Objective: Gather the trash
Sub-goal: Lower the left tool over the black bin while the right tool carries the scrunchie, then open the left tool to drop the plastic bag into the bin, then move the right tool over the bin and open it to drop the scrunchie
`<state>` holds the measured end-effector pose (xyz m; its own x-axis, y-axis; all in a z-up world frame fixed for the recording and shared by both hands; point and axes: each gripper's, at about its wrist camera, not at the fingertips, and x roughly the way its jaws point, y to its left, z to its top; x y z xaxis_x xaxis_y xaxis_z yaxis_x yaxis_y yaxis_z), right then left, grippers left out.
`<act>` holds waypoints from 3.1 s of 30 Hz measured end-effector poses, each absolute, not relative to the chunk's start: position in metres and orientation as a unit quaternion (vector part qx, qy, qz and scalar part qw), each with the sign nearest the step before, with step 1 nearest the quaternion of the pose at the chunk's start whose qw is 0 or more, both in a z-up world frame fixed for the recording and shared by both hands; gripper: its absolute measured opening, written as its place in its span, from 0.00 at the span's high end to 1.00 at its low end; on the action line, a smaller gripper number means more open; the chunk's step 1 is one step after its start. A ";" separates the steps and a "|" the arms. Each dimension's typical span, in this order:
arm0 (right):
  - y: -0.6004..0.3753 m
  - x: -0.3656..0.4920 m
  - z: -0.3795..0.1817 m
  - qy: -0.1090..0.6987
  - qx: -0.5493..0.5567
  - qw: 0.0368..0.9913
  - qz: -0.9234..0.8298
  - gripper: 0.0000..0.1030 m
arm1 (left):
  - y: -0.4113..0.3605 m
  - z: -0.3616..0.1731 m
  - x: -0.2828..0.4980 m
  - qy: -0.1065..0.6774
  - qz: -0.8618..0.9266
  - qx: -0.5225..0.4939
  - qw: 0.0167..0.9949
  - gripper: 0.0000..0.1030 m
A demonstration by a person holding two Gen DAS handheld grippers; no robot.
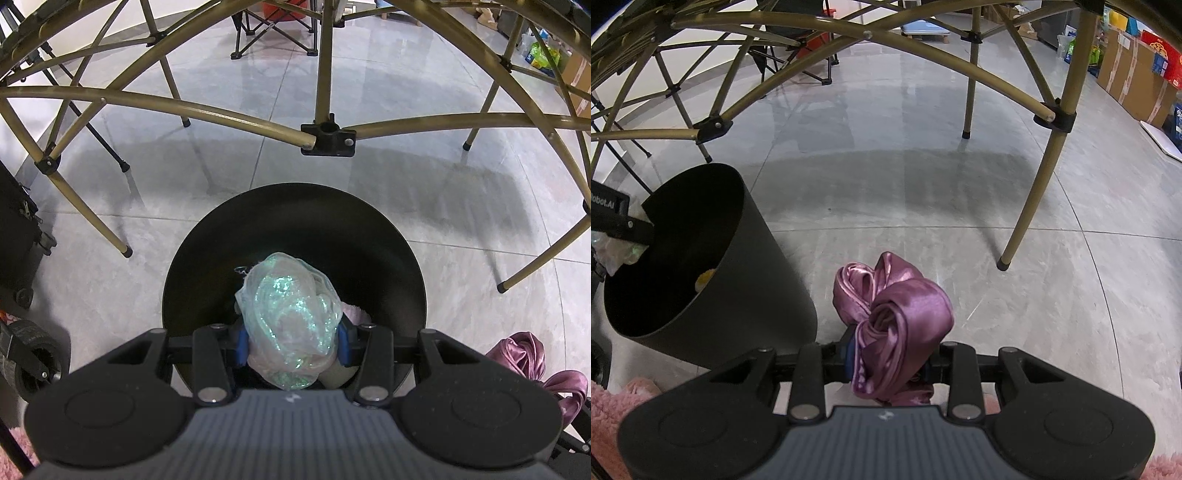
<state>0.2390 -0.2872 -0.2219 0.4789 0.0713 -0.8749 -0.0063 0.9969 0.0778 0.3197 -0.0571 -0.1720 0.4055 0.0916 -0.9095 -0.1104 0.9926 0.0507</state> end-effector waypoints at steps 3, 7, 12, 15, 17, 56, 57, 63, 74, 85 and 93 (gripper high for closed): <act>-0.287 0.239 -0.222 0.510 0.032 0.860 0.023 0.70 | -0.058 -0.172 0.319 0.542 0.059 -0.008 0.838 0.58; -0.287 0.239 -0.222 0.510 0.031 0.860 0.022 0.70 | -0.058 -0.169 0.317 0.536 0.057 -0.006 0.842 0.50; -0.287 0.239 -0.221 0.509 0.030 0.860 0.022 0.70 | -0.056 -0.167 0.315 0.529 0.073 0.000 0.845 0.00; -0.287 0.238 -0.221 0.509 0.030 0.860 0.022 0.70 | -0.053 -0.168 0.316 0.532 0.085 0.006 0.842 0.00; -0.287 0.238 -0.221 0.509 0.030 0.860 0.022 0.70 | -0.050 -0.170 0.317 0.539 0.088 0.003 0.838 0.00; -0.205 0.232 -0.151 0.431 -0.020 0.900 0.064 0.70 | 0.040 -0.129 0.264 0.495 0.121 -0.052 0.859 0.00; -0.201 0.233 -0.150 0.430 -0.022 0.900 0.068 0.70 | 0.043 -0.128 0.263 0.494 0.123 -0.053 0.859 0.00; -0.173 0.239 -0.144 0.426 -0.031 0.899 0.094 0.70 | 0.062 -0.128 0.257 0.491 0.140 -0.064 0.858 0.00; -0.124 0.250 -0.148 0.440 -0.046 0.887 0.133 0.70 | 0.100 -0.134 0.247 0.492 0.169 -0.083 0.850 0.00; -0.094 0.272 -0.160 0.461 -0.043 0.875 0.143 0.70 | 0.126 -0.144 0.241 0.501 0.185 -0.098 0.840 0.00; -0.082 0.285 -0.177 0.486 -0.040 0.861 0.144 0.70 | 0.133 -0.149 0.242 0.509 0.188 -0.104 0.834 0.00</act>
